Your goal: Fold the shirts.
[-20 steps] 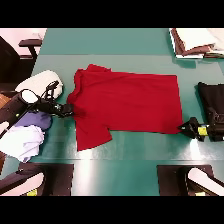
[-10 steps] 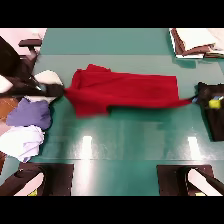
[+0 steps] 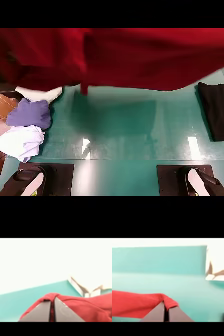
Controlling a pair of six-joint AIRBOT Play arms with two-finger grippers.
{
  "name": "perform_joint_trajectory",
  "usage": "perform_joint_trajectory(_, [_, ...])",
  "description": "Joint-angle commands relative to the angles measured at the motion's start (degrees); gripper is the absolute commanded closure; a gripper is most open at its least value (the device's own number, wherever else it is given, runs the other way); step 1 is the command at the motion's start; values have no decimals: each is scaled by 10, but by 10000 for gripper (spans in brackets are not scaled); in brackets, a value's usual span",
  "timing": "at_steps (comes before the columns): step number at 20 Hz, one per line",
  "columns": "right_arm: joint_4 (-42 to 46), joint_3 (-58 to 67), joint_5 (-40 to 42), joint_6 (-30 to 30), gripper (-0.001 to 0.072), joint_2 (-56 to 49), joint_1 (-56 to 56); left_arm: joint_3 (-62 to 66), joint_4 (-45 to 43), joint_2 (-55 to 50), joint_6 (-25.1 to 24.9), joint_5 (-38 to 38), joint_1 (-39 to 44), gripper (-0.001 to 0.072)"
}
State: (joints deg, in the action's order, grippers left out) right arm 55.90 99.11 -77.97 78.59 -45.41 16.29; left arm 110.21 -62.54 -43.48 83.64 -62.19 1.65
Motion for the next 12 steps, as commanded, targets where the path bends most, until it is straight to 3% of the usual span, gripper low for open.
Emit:
perform_joint_trajectory(1, [89, 165, -92, 63, 690, -24, 0, 101, -4, 5, 4, 4, 0, 678])
perform_joint_trajectory(5, [92, 258, -162, 91, 691, -107, 0, 78, -51, -27, 21, -33, 0, 678])
perform_joint_trajectory(12, [131, 18, -155, 68, 691, -257, -52, -149, -61, -192, 17, -97, 0, 677])
